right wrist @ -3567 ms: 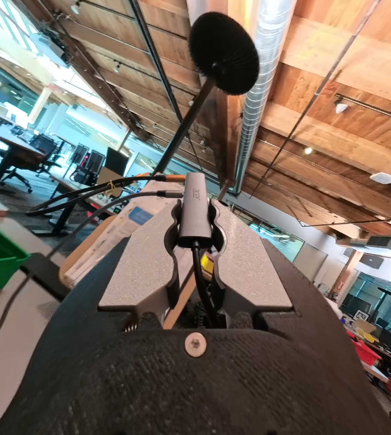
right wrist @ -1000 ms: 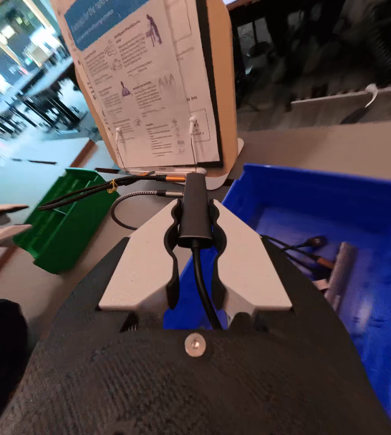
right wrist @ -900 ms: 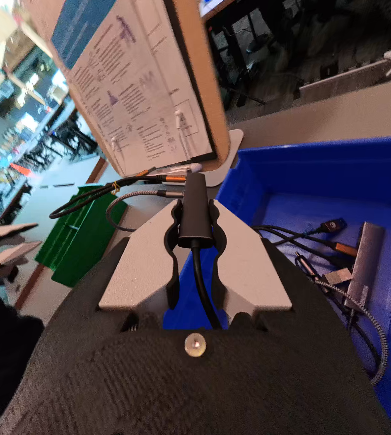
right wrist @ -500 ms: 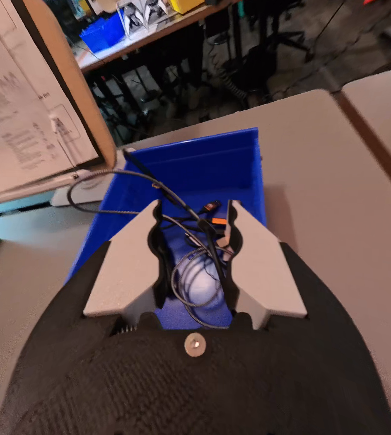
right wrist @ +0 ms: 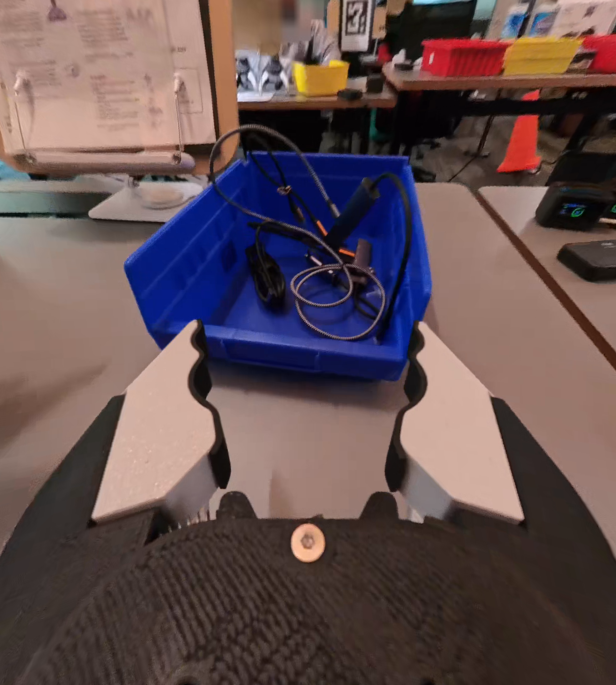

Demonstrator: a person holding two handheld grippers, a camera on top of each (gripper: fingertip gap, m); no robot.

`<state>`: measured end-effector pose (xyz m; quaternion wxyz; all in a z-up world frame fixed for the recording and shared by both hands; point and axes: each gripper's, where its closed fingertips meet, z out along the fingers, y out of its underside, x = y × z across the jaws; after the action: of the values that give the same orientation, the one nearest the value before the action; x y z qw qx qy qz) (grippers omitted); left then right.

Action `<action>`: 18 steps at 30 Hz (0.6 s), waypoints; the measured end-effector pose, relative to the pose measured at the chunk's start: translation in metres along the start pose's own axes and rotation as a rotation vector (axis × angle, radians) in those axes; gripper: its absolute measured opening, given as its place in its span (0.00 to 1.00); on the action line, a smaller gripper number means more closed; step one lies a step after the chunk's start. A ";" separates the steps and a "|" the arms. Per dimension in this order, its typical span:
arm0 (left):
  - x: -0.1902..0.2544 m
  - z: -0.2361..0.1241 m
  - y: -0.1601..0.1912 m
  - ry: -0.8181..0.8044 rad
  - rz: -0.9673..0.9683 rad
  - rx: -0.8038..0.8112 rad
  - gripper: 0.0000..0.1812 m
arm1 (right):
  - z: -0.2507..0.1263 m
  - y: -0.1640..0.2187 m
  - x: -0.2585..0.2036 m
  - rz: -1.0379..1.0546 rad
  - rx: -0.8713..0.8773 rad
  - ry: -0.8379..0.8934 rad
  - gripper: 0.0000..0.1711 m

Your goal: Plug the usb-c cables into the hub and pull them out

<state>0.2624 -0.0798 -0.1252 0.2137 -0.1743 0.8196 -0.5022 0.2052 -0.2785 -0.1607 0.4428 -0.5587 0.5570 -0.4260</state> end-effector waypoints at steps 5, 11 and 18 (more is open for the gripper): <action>0.032 0.086 0.001 -0.108 -0.172 -0.007 0.57 | -0.015 -0.018 0.013 -0.007 0.029 0.045 0.67; 0.012 0.125 0.021 -0.254 -0.170 -0.040 0.18 | -0.029 -0.034 0.000 0.019 0.090 -0.034 0.63; -0.018 0.033 0.066 -0.323 -0.122 -0.039 0.02 | -0.053 -0.070 -0.051 -0.049 0.178 -0.167 0.57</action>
<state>0.2904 -0.0665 -0.1942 0.3081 -0.3063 0.7722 -0.4636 0.1701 -0.2290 -0.0792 0.5250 -0.5644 0.4643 -0.4362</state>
